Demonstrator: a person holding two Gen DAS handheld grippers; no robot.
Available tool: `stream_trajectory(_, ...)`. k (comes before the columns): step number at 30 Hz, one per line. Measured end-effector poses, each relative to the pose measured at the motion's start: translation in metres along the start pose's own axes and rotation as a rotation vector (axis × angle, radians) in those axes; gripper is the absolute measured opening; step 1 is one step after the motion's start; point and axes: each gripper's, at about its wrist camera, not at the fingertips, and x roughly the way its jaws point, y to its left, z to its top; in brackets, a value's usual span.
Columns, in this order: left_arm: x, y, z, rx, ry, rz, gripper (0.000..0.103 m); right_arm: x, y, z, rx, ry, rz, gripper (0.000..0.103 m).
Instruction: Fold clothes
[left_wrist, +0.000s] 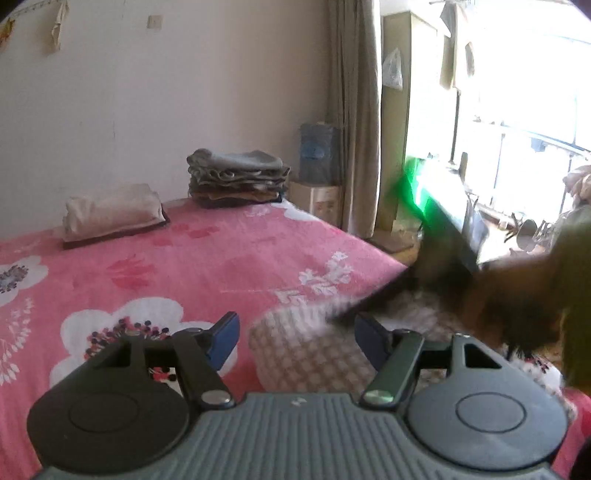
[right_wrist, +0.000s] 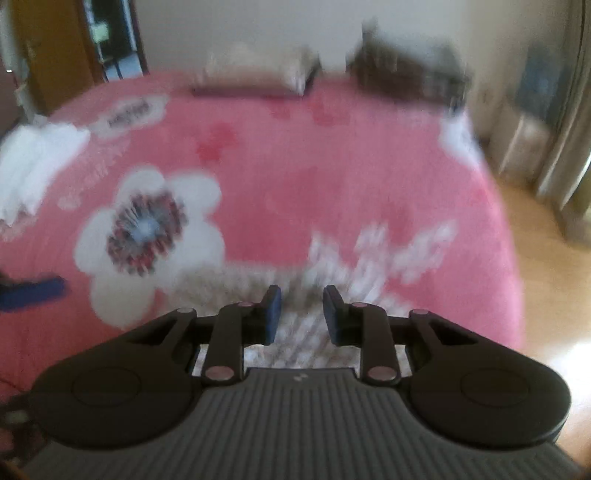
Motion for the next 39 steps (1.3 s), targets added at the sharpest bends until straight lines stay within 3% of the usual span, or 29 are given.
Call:
stream_trajectory(1, 0.004, -0.004, 0.001, 0.01, 0.012, 0.007, 0.069, 0.019, -0.001, -0.01, 0.006, 0.025, -0.004, 0.024)
stream_trajectory(3, 0.012, -0.008, 0.003, 0.018, 0.045, 0.018, 0.069, 0.015, -0.01, -0.008, 0.042, -0.01, 0.023, 0.024)
stream_trajectory(5, 0.021, -0.01, 0.005, 0.012, 0.078, 0.008, 0.066, -0.007, -0.026, -0.001, 0.148, -0.013, 0.063, 0.024)
stream_trajectory(10, 0.043, -0.022, 0.011, 0.02, 0.166, 0.009, 0.061, -0.087, -0.037, -0.031, 0.133, -0.111, 0.028, 0.026)
stream_trajectory(12, 0.059, -0.029, 0.008, 0.026, 0.263, 0.018, 0.061, -0.082, -0.035, -0.05, 0.103, -0.062, -0.01, 0.026)
stream_trajectory(14, 0.061, -0.041, 0.007, 0.076, 0.282, 0.052, 0.062, -0.049, -0.031, -0.076, 0.067, 0.019, -0.069, 0.025)
stream_trajectory(16, 0.064, -0.053, 0.006, 0.128, 0.3, 0.086, 0.067, -0.036, -0.035, -0.086, 0.084, 0.002, -0.074, 0.025)
stream_trajectory(18, 0.065, -0.052, 0.008, 0.106, 0.331, 0.105, 0.068, -0.044, -0.04, -0.078, 0.142, 0.004, -0.057, 0.025)
stream_trajectory(24, 0.066, -0.054, 0.01, 0.083, 0.369, 0.127, 0.068, -0.113, -0.029, -0.08, 0.102, -0.057, 0.002, 0.025)
stream_trajectory(29, 0.069, -0.062, 0.012, 0.114, 0.386, 0.144, 0.071, -0.054, -0.02, -0.123, 0.045, 0.028, -0.05, 0.026)
stream_trajectory(33, 0.07, -0.059, 0.014, 0.092, 0.4, 0.144, 0.072, -0.091, -0.018, -0.104, 0.049, 0.035, -0.049, 0.026)
stream_trajectory(35, 0.071, -0.058, 0.015, 0.081, 0.405, 0.143, 0.072, -0.118, -0.005, -0.103, -0.033, 0.005, -0.072, 0.026)
stream_trajectory(36, 0.071, -0.058, 0.015, 0.08, 0.404, 0.144, 0.072, -0.127, 0.001, -0.105, -0.059, 0.003, -0.044, 0.026)
stream_trajectory(39, 0.07, -0.058, 0.014, 0.079, 0.404, 0.136, 0.072, -0.112, 0.019, -0.124, -0.173, 0.084, -0.004, 0.026)
